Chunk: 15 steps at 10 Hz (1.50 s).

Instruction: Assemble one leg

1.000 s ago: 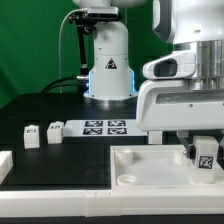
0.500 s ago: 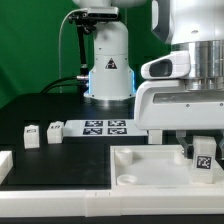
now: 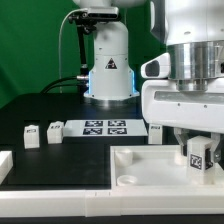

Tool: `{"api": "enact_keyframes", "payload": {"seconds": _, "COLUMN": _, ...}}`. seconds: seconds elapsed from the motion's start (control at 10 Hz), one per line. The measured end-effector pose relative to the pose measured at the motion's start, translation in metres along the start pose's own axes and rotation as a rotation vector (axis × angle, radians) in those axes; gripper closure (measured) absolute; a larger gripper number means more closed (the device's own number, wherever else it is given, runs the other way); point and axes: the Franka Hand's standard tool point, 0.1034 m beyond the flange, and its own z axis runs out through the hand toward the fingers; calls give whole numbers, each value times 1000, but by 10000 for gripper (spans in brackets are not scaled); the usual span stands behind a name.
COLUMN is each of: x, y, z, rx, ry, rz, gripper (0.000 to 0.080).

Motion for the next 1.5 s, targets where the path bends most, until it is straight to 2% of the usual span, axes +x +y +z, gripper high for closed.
{"api": "enact_keyframes", "payload": {"seconds": 0.5, "x": -1, "y": 1, "z": 0, "rx": 2, "ry": -12, "rz": 531, "gripper": 506}}
{"api": "enact_keyframes", "payload": {"seconds": 0.6, "x": -2, "y": 1, "z": 0, "rx": 3, "ry": -17, "rz": 562, "gripper": 506}}
{"api": "enact_keyframes", "payload": {"seconds": 0.8, "x": -2, "y": 0, "z": 1, "rx": 5, "ry": -16, "rz": 494, "gripper": 506}}
{"api": "enact_keyframes", "payload": {"seconds": 0.9, "x": -3, "y": 0, "z": 1, "rx": 8, "ry": -16, "rz": 481, "gripper": 261}}
{"api": "enact_keyframes", "payload": {"seconds": 1.0, "x": -2, "y": 0, "z": 1, "rx": 10, "ry": -12, "rz": 395, "gripper": 261}}
{"api": "enact_keyframes", "payload": {"seconds": 1.1, "x": -1, "y": 0, "z": 1, "rx": 19, "ry": -5, "rz": 234, "gripper": 171}}
{"api": "enact_keyframes", "payload": {"seconds": 1.5, "x": -5, "y": -1, "z": 2, "rx": 9, "ry": 9, "rz": -267, "gripper": 153}}
